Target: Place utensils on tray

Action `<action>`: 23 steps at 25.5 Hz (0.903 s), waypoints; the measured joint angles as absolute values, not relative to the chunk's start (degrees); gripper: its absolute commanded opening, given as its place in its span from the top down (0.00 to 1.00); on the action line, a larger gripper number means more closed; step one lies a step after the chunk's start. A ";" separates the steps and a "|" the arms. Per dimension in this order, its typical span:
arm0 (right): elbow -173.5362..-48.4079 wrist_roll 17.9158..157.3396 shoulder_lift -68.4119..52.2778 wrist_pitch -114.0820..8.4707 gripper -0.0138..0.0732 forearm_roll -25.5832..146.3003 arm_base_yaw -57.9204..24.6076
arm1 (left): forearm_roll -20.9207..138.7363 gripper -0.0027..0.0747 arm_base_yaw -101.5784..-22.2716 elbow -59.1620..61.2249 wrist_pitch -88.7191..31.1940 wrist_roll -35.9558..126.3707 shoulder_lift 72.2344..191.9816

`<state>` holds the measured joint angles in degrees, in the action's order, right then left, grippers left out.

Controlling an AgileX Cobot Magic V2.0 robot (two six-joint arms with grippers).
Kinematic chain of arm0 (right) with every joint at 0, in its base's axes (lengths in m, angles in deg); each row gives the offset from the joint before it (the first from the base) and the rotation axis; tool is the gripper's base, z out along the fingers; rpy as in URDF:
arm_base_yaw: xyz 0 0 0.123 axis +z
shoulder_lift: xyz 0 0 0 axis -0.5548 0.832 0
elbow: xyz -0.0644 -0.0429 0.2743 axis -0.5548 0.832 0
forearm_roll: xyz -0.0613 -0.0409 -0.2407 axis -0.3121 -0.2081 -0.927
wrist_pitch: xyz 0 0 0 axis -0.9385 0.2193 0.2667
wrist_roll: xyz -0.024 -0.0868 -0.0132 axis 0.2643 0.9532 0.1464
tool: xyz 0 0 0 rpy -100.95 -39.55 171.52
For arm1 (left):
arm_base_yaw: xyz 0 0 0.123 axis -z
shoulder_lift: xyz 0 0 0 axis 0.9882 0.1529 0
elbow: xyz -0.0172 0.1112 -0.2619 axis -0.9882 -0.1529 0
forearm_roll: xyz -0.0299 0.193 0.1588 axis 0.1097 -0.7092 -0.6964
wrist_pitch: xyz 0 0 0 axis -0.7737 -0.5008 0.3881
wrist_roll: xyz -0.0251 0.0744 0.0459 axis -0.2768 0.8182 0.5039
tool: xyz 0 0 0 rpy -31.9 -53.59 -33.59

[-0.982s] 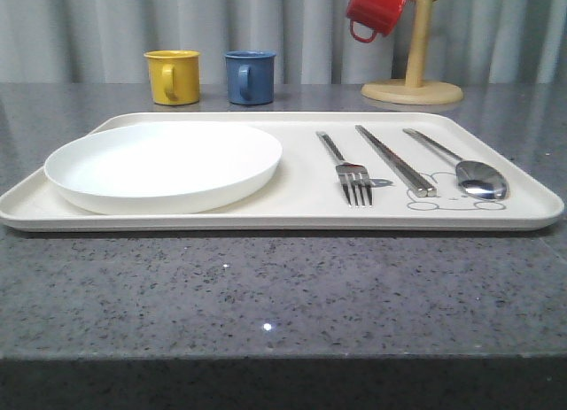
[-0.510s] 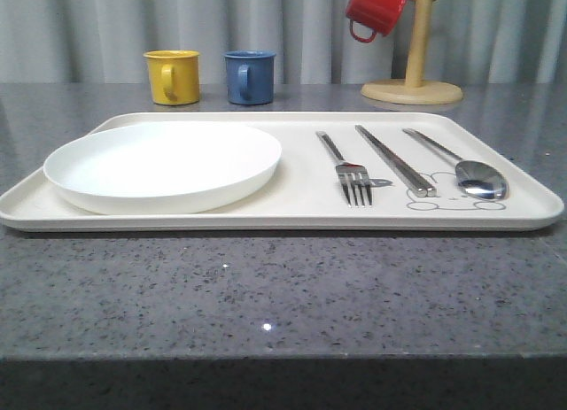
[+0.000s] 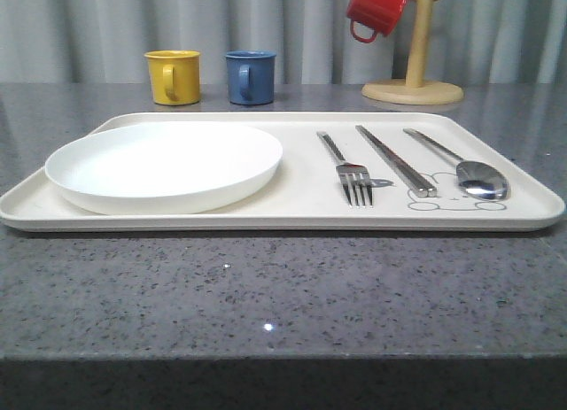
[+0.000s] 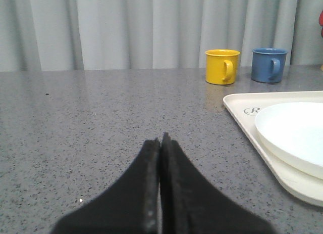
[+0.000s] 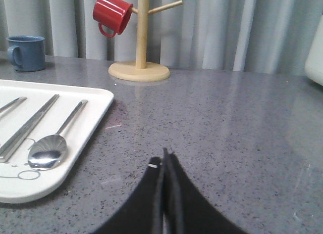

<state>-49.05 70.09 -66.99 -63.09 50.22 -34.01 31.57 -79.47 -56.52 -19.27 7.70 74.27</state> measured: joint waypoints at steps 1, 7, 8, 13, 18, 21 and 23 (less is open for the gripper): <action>-49.05 69.70 -66.99 -63.09 0.92 50.22 -34.01 | 31.57 0.99 -79.47 -56.52 -19.27 7.70 74.27; -49.05 65.12 -66.99 -63.22 0.92 47.93 -34.01 | 31.57 0.99 -79.47 -56.52 -19.27 7.70 74.27; -49.05 65.01 -66.99 -63.22 0.92 47.55 -34.01 | 31.57 0.99 -79.47 -56.52 -19.27 7.70 74.27; -49.05 64.66 -66.99 -63.45 0.92 47.05 -34.01 | 31.57 0.99 -79.47 -56.52 -19.27 7.70 74.27; -49.05 64.66 -66.99 -63.45 0.92 47.05 -34.01 | 31.57 0.99 -79.47 -56.52 -19.27 7.70 74.27; -49.05 64.66 -66.99 -63.55 0.92 47.05 -34.01 | 31.57 0.99 -79.47 -56.52 -19.27 7.70 74.27; -49.05 64.66 -66.99 -63.55 0.92 47.05 -34.01 | 31.57 0.99 -79.47 -56.52 -19.27 7.70 74.27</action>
<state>-49.05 64.66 -66.99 -63.55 47.05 -34.01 31.57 -79.47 -56.52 -19.27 7.70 74.27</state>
